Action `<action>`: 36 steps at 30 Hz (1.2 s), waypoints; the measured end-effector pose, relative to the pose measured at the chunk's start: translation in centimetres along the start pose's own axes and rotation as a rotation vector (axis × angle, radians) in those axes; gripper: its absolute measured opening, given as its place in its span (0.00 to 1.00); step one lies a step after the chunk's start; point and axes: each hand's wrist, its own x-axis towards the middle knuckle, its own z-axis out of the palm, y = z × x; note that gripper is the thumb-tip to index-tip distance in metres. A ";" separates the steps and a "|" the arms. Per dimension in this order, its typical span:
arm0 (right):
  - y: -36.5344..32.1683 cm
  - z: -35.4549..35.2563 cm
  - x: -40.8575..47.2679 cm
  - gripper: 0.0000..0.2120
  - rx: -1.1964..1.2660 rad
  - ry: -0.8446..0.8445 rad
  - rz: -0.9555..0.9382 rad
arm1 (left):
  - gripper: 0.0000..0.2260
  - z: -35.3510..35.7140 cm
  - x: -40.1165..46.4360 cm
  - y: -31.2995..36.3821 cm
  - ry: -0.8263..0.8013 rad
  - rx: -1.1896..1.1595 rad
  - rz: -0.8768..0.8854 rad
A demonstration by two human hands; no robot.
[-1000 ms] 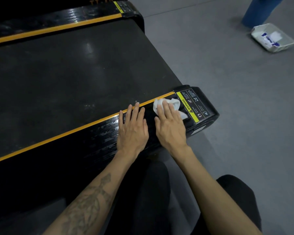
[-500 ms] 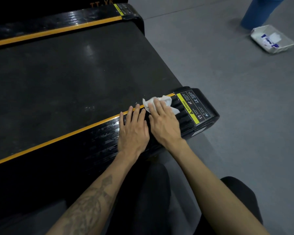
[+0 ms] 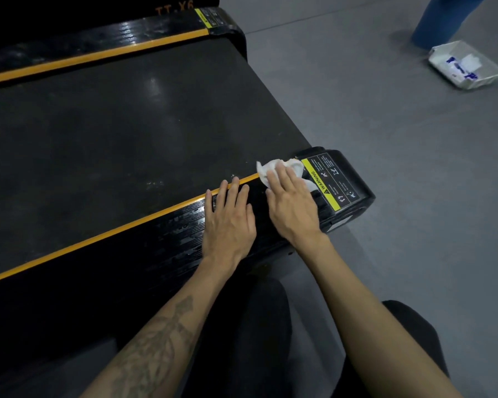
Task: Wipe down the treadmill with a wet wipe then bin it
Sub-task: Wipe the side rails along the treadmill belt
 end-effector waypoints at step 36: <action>1.8 -0.6 -0.1 0.29 0.010 0.029 -0.014 | 0.21 0.4 1.0 0.4 0.043 -0.042 0.068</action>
